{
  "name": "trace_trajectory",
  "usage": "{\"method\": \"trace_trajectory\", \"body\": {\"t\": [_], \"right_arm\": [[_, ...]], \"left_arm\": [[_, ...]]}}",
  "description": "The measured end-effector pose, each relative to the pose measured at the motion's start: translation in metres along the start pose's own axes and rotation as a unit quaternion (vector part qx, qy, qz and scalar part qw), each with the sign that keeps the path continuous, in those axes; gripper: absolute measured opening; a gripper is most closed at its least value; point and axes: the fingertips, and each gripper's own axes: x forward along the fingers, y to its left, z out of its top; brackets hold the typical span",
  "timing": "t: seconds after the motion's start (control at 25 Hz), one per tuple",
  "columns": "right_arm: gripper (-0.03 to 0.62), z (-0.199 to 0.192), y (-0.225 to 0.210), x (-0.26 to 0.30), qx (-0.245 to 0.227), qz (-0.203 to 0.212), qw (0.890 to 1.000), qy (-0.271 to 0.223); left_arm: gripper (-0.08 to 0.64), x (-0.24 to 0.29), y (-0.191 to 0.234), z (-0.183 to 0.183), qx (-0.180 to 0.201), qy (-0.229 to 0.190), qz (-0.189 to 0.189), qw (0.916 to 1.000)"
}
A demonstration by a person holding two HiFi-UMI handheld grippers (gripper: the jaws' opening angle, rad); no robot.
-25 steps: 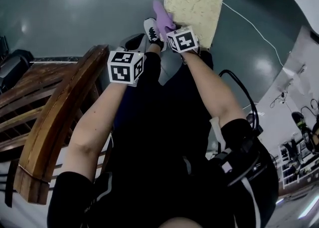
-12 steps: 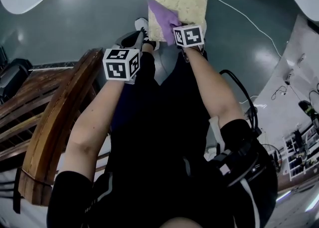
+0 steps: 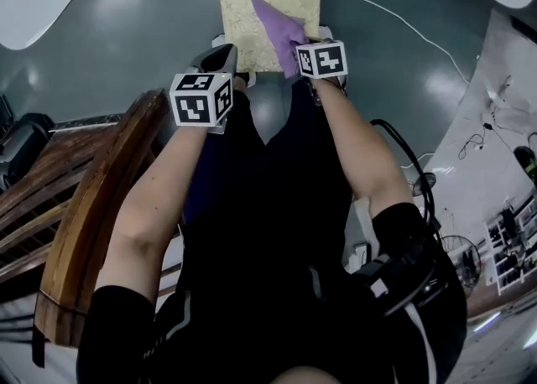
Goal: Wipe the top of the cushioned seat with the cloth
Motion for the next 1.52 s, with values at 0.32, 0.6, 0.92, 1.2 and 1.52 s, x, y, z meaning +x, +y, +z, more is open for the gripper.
{"method": "trace_trajectory", "body": {"t": [0.32, 0.6, 0.92, 1.2, 1.52], "right_arm": [[0.117, -0.006, -0.029, -0.017, 0.028, -0.024, 0.999, -0.004], [0.101, -0.005, -0.066, -0.042, 0.003, -0.085, 0.996, -0.008], [0.100, 0.042, 0.024, -0.052, -0.094, -0.022, 0.993, -0.068], [0.100, 0.066, 0.132, -0.009, -0.151, 0.050, 0.985, -0.061], [0.101, 0.064, 0.156, 0.054, -0.163, 0.061, 0.985, -0.018]], "left_arm": [[0.003, 0.009, -0.010, 0.001, -0.009, -0.002, 0.003, 0.9999], [0.003, 0.011, -0.006, -0.002, -0.023, -0.004, 0.005, 0.9997], [0.003, -0.003, 0.020, 0.002, -0.023, -0.013, 0.006, 0.9996], [0.003, -0.027, 0.063, 0.000, -0.037, -0.023, 0.021, 0.9988], [0.003, -0.037, 0.100, -0.016, -0.072, -0.036, 0.040, 0.9960]]}}
